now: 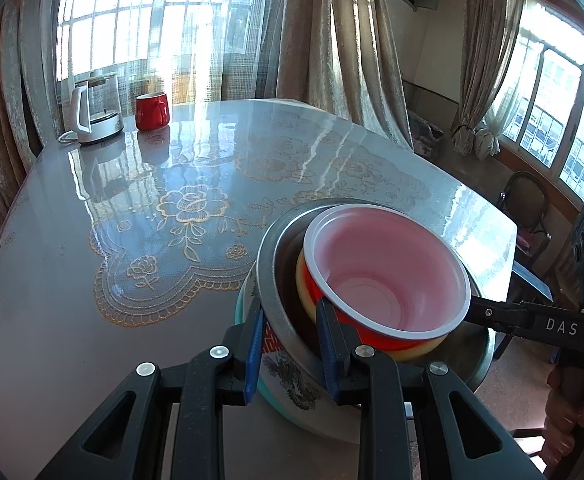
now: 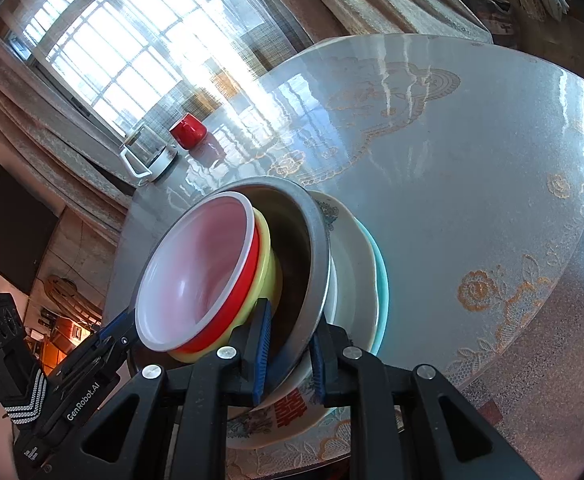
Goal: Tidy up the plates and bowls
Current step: 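Carry the steel bowl over the plate stack and lower it onto the plates, then open both grippers and pull them back from the stack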
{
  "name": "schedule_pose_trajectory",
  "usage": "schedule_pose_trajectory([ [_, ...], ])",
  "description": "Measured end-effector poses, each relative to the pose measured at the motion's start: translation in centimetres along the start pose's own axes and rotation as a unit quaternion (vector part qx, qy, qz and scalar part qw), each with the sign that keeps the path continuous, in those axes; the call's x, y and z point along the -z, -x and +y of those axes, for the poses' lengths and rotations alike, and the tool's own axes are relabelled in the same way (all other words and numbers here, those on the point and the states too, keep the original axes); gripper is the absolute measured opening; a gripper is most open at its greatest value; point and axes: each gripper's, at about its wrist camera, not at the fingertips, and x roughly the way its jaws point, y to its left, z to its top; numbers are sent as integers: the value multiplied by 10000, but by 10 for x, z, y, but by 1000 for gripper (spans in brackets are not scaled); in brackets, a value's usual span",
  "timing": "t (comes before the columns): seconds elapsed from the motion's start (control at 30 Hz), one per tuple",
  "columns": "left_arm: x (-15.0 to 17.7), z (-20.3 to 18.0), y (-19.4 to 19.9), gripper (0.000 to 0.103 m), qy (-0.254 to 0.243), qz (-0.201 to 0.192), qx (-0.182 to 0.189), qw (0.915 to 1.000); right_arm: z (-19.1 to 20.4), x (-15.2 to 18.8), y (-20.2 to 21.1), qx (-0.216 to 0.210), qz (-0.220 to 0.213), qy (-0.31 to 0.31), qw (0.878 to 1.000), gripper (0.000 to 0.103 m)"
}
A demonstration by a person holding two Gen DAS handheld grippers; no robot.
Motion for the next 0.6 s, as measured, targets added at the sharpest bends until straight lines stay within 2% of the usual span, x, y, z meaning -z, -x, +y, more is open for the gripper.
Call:
schedule_pose_trajectory([
  [0.43, 2, 1, -2, 26, 42, 54, -19, 10000, 0, 2, 1, -7, -15, -38, 10000, 19],
  [0.6, 4, 2, 0, 27, 26, 14, -41, 10000, 2, 3, 9, -4, -132, 26, 9999, 27],
])
